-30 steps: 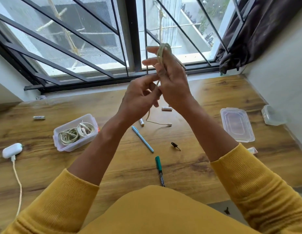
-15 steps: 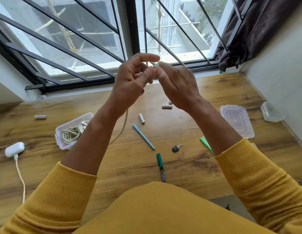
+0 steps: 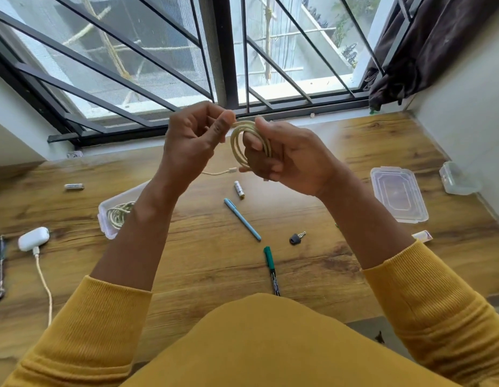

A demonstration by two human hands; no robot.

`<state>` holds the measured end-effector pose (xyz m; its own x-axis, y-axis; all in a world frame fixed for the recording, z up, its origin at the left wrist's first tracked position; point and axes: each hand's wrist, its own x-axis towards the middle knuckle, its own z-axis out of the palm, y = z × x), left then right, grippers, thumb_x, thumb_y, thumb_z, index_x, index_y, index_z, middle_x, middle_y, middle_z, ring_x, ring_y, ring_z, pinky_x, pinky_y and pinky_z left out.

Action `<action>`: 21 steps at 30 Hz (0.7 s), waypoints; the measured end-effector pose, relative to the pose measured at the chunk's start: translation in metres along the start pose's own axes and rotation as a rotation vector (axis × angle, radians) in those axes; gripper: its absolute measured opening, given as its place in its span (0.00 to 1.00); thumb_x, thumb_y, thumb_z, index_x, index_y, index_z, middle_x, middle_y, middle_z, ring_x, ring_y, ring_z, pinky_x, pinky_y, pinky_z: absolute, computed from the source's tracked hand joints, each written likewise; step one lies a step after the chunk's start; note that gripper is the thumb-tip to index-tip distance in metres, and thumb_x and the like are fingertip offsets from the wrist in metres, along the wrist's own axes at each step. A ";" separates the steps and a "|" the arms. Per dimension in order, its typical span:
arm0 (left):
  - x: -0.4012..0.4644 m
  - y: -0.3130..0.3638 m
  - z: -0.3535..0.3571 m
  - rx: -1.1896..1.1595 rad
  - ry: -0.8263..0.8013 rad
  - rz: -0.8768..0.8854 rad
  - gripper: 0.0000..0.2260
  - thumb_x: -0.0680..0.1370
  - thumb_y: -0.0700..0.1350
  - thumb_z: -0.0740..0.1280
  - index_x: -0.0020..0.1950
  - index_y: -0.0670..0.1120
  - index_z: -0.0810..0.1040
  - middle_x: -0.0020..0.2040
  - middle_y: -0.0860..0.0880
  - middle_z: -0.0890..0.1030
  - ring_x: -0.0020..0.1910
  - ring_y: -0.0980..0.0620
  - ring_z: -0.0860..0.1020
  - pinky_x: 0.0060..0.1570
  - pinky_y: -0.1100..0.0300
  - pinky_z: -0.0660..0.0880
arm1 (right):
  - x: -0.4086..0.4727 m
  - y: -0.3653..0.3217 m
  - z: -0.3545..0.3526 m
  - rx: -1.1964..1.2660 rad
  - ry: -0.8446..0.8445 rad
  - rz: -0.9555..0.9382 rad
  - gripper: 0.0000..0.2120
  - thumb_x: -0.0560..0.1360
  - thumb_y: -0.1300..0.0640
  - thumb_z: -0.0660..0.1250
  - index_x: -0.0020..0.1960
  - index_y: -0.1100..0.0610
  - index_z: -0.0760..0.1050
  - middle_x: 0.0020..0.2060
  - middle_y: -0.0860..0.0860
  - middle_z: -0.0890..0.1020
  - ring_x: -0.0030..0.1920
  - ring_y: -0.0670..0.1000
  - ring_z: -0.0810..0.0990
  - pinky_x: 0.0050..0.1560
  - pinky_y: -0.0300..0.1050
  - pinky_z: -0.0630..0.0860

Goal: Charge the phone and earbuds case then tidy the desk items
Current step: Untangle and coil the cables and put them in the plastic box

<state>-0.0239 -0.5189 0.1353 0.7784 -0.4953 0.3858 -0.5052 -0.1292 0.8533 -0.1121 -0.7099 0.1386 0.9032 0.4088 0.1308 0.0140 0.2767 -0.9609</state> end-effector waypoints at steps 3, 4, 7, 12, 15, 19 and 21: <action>-0.009 -0.006 0.002 -0.026 0.113 -0.020 0.07 0.86 0.49 0.67 0.49 0.51 0.82 0.35 0.50 0.77 0.29 0.54 0.72 0.30 0.57 0.70 | 0.008 0.002 0.007 0.154 0.016 -0.103 0.21 0.89 0.54 0.42 0.47 0.58 0.68 0.31 0.52 0.73 0.34 0.55 0.73 0.44 0.47 0.75; -0.013 -0.009 0.004 -0.028 0.148 -0.027 0.07 0.86 0.49 0.67 0.50 0.52 0.83 0.34 0.49 0.77 0.29 0.54 0.72 0.31 0.57 0.69 | 0.011 0.002 0.008 0.206 0.040 -0.151 0.20 0.89 0.54 0.43 0.48 0.59 0.68 0.33 0.53 0.76 0.37 0.57 0.78 0.48 0.49 0.77; -0.028 -0.018 0.013 -0.035 0.215 -0.100 0.09 0.86 0.48 0.67 0.53 0.49 0.86 0.33 0.49 0.76 0.29 0.55 0.71 0.32 0.59 0.68 | 0.021 0.003 0.004 0.345 0.161 -0.293 0.18 0.89 0.56 0.45 0.53 0.61 0.70 0.40 0.55 0.82 0.49 0.59 0.85 0.62 0.53 0.77; -0.046 -0.023 0.027 -0.009 0.160 -0.163 0.10 0.85 0.48 0.68 0.61 0.46 0.86 0.31 0.56 0.78 0.30 0.58 0.74 0.33 0.64 0.70 | 0.029 0.008 -0.001 0.327 0.294 -0.343 0.10 0.88 0.65 0.51 0.64 0.61 0.69 0.54 0.56 0.87 0.64 0.59 0.83 0.74 0.52 0.72; -0.048 -0.020 0.030 0.057 0.065 -0.134 0.11 0.84 0.49 0.69 0.64 0.48 0.86 0.33 0.55 0.81 0.32 0.55 0.78 0.36 0.58 0.75 | 0.031 0.014 -0.001 0.263 0.310 -0.327 0.11 0.87 0.66 0.53 0.69 0.62 0.65 0.62 0.55 0.85 0.70 0.58 0.79 0.75 0.50 0.71; -0.050 -0.013 0.027 0.169 -0.049 -0.105 0.14 0.83 0.49 0.70 0.69 0.48 0.83 0.36 0.52 0.82 0.35 0.50 0.80 0.40 0.51 0.80 | 0.035 0.024 0.000 0.059 0.407 -0.339 0.16 0.87 0.67 0.54 0.74 0.68 0.60 0.68 0.63 0.79 0.74 0.60 0.76 0.80 0.53 0.66; -0.048 -0.007 0.023 0.223 -0.087 -0.085 0.15 0.83 0.49 0.70 0.70 0.48 0.82 0.36 0.53 0.81 0.35 0.49 0.80 0.40 0.48 0.80 | 0.036 0.028 0.003 -0.145 0.476 -0.318 0.16 0.86 0.67 0.55 0.74 0.68 0.62 0.66 0.63 0.82 0.71 0.56 0.79 0.78 0.51 0.68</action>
<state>-0.0663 -0.5140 0.1030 0.7915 -0.5451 0.2764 -0.5164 -0.3547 0.7794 -0.0808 -0.6851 0.1168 0.9376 -0.1197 0.3266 0.3443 0.1863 -0.9202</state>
